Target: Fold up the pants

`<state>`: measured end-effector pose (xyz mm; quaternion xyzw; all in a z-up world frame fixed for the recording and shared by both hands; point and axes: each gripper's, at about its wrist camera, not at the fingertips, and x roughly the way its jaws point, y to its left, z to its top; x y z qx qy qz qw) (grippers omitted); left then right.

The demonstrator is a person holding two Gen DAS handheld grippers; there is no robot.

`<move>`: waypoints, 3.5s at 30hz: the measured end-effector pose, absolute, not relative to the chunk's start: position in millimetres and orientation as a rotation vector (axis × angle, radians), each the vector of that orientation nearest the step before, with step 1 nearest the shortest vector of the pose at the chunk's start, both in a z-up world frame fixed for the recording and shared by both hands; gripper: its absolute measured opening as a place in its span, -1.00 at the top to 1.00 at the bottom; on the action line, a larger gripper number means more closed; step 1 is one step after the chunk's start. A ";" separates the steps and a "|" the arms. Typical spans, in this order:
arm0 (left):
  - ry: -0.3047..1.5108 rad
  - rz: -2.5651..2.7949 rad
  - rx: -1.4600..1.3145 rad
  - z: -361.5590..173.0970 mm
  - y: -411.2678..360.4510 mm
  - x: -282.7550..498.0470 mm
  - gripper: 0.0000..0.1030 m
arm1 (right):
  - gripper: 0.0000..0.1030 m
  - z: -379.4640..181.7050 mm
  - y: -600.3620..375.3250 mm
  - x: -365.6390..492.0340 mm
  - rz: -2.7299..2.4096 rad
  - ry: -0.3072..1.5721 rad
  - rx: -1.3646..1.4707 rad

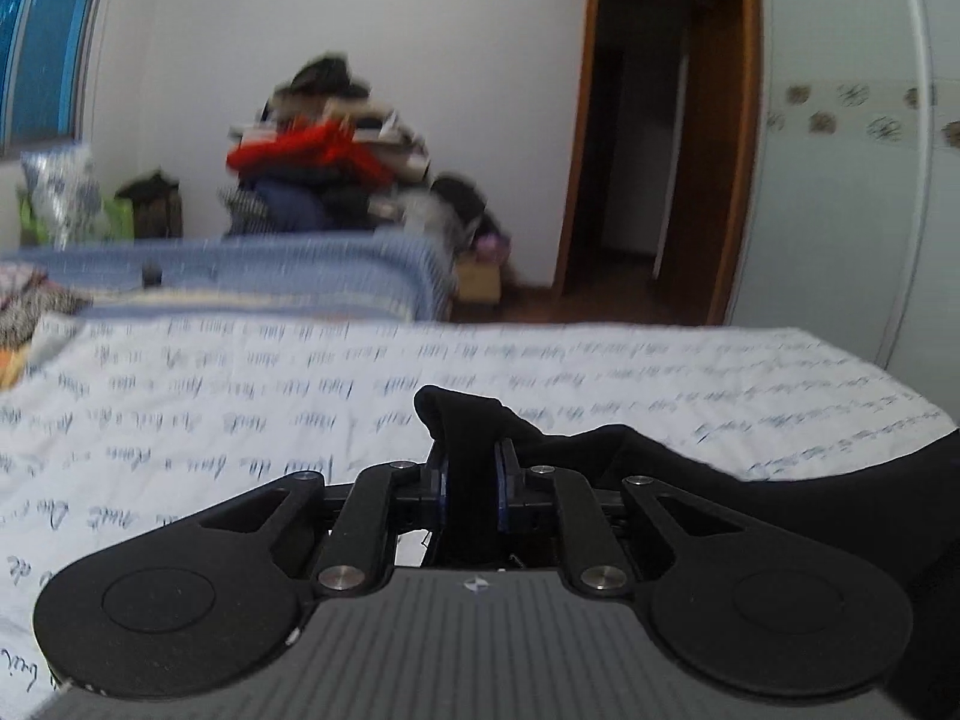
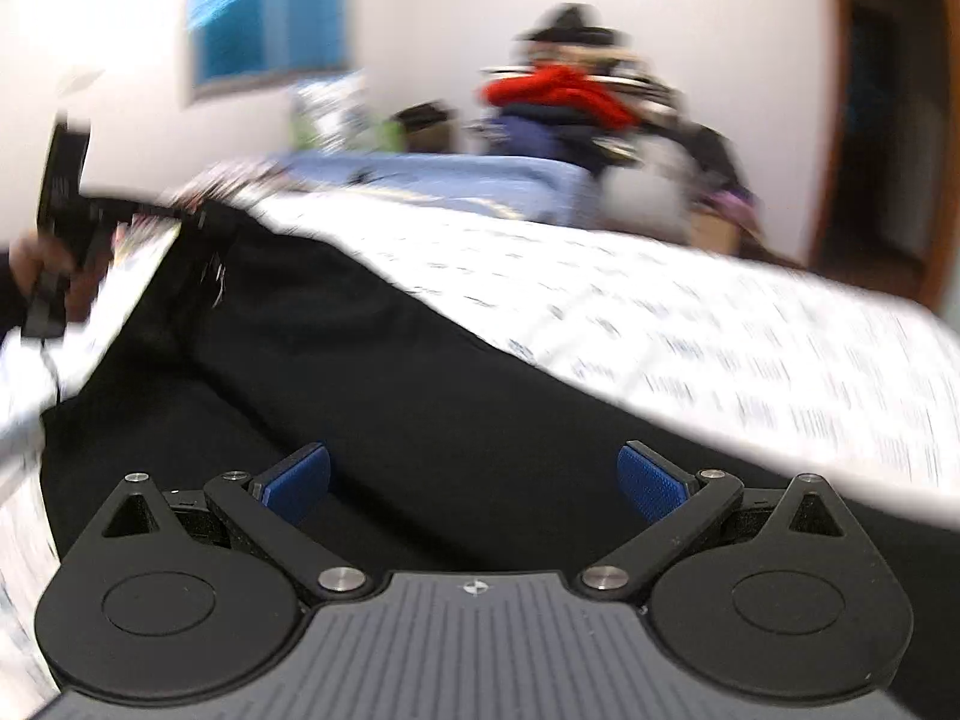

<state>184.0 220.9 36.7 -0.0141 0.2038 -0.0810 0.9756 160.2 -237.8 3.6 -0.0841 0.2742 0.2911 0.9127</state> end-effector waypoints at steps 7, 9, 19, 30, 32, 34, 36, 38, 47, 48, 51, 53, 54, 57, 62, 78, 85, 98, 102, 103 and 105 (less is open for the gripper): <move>0.306 -0.230 -0.034 46.9 217.7 146.3 0.71 | -1.00 7.1 -207.5 247.6 0.778 0.604 -0.415; 0.286 -0.233 -0.051 46.3 221.8 140.6 0.71 | -1.00 4.3 -197.3 273.6 0.802 0.638 -0.416; 0.252 -0.242 -0.098 40.9 238.4 129.8 0.70 | 0.80 -14.5 -172.2 351.9 0.981 0.961 -0.268; 0.278 -0.206 -0.281 44.9 266.5 96.0 0.65 | 0.84 54.8 -183.5 236.4 0.894 0.657 -0.386; 0.320 -0.219 -0.414 33.8 279.5 76.7 0.60 | 0.84 49.9 -179.6 187.1 0.897 0.612 -0.432; 0.384 -0.161 -0.510 11.4 291.7 59.7 0.31 | 0.84 28.0 -171.7 144.3 0.878 0.591 -0.501; 0.452 -0.041 -0.580 -11.5 303.9 43.7 0.31 | 0.84 -7.6 -166.7 123.4 0.857 0.651 -0.514; 0.484 0.039 -0.674 -22.1 318.7 25.6 0.31 | 0.84 -39.2 -163.9 119.6 0.829 0.720 -0.478; 0.586 0.003 -0.879 -6.8 306.1 -18.6 -0.21 | 0.84 -28.7 -161.1 132.2 0.763 0.665 -0.361; 0.598 -0.004 -0.889 -12.5 296.3 -24.5 -0.21 | 0.84 -24.9 -161.9 132.5 0.763 0.659 -0.354; 0.659 0.031 -0.966 -28.7 283.0 -20.3 -0.21 | 0.83 -14.4 -165.6 137.1 0.759 0.644 -0.347; 0.704 0.059 -1.022 -41.5 284.7 -14.1 -0.21 | 0.83 -10.5 -166.1 137.2 0.757 0.640 -0.341; 0.725 0.084 -1.053 -47.0 288.0 -13.2 -0.19 | 0.83 -9.5 -166.1 137.7 0.756 0.639 -0.334; 0.743 0.099 -1.125 -54.3 295.5 -10.7 -0.17 | 0.83 -5.8 -165.3 136.7 0.754 0.640 -0.319; 0.763 0.073 -1.203 -54.3 295.7 -4.6 -0.16 | 0.83 -4.0 -165.2 135.7 0.756 0.636 -0.310; 0.819 0.086 -1.217 -58.5 276.9 21.7 -0.36 | 0.83 -4.9 -167.2 139.1 0.758 0.643 -0.277; 0.859 0.143 -1.095 -50.6 271.0 19.5 0.22 | 0.83 -4.1 -167.4 135.8 0.754 0.645 -0.273; 0.831 0.173 -0.995 -41.7 271.6 28.4 0.40 | 0.83 -4.1 -163.8 136.4 0.761 0.660 -0.277; 0.745 0.117 -0.938 -10.7 281.8 30.7 0.84 | 0.83 4.6 -165.5 133.6 0.759 0.634 -0.279; 0.714 0.110 -0.924 -0.7 285.6 29.1 0.84 | 0.83 9.5 -166.2 130.3 0.758 0.611 -0.282; 0.695 0.107 -0.919 10.9 296.1 27.0 0.83 | 0.83 18.9 -165.5 119.9 0.769 0.573 -0.305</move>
